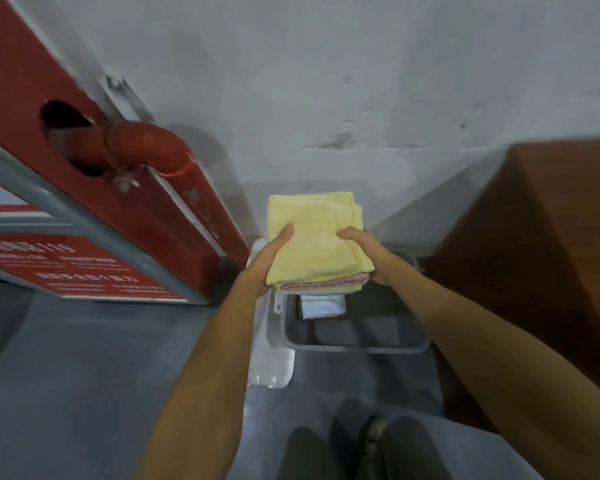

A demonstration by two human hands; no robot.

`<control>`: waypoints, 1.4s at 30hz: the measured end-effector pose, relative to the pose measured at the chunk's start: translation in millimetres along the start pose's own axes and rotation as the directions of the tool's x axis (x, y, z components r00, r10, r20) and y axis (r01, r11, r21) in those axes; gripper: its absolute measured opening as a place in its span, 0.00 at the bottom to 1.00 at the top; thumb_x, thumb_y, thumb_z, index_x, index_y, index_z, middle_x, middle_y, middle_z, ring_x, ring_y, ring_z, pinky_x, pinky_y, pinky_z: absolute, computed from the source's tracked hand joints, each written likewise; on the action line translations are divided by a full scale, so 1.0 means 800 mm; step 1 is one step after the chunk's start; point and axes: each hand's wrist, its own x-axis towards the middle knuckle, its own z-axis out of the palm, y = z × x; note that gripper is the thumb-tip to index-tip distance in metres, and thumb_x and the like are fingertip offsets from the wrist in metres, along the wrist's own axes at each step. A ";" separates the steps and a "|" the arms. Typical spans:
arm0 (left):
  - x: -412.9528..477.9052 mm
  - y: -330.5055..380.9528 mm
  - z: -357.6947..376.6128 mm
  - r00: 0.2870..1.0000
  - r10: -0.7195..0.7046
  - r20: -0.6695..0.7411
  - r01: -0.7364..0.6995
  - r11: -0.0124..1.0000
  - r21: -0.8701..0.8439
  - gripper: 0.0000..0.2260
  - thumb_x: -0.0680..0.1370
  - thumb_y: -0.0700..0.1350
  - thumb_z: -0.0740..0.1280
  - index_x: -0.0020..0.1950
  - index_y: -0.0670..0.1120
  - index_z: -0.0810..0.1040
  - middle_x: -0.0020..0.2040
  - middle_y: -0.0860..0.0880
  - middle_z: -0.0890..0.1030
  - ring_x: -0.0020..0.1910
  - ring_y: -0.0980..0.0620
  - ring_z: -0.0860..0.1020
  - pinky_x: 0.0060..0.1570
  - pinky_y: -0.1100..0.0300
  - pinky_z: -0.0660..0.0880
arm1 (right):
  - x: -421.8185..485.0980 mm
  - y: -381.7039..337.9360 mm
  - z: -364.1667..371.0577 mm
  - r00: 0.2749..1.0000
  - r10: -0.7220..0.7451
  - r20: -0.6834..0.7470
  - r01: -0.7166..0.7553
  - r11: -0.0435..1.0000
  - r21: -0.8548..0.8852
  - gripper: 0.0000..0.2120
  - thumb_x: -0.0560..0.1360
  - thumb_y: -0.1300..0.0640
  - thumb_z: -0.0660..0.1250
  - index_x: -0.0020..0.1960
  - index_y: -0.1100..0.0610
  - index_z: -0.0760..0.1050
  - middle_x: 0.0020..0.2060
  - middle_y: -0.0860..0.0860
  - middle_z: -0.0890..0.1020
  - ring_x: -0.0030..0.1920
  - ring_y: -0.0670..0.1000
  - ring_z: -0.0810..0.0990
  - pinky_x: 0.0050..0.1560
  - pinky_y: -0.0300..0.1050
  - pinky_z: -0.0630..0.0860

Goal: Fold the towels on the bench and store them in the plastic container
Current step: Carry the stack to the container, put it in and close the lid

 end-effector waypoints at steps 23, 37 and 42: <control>0.354 -0.372 -0.120 1.000 0.014 -0.023 -0.013 1.000 0.007 0.30 0.76 0.64 0.70 0.72 0.48 0.75 0.61 0.43 0.84 0.60 0.43 0.83 0.63 0.48 0.78 | 0.319 0.358 -0.163 0.996 0.051 0.076 -0.050 0.999 -0.017 0.24 0.72 0.49 0.70 0.65 0.60 0.77 0.54 0.60 0.85 0.51 0.60 0.84 0.61 0.54 0.77; 0.394 -0.377 -0.112 0.744 0.401 -0.535 -0.019 0.812 0.583 0.27 0.78 0.54 0.71 0.71 0.40 0.71 0.66 0.42 0.79 0.61 0.41 0.78 0.60 0.48 0.77 | 0.397 0.415 -0.150 1.000 0.014 0.014 -0.012 0.989 -0.147 0.24 0.77 0.46 0.70 0.67 0.59 0.77 0.56 0.55 0.86 0.58 0.56 0.84 0.64 0.52 0.78; 0.384 -0.396 -0.076 0.552 0.831 -0.064 0.034 0.055 0.998 0.25 0.84 0.52 0.57 0.80 0.46 0.62 0.80 0.43 0.62 0.80 0.43 0.59 0.79 0.46 0.51 | 0.394 0.392 -0.150 0.992 -0.050 -0.117 0.025 0.977 -0.210 0.39 0.69 0.50 0.77 0.75 0.58 0.65 0.62 0.55 0.81 0.57 0.55 0.83 0.56 0.53 0.81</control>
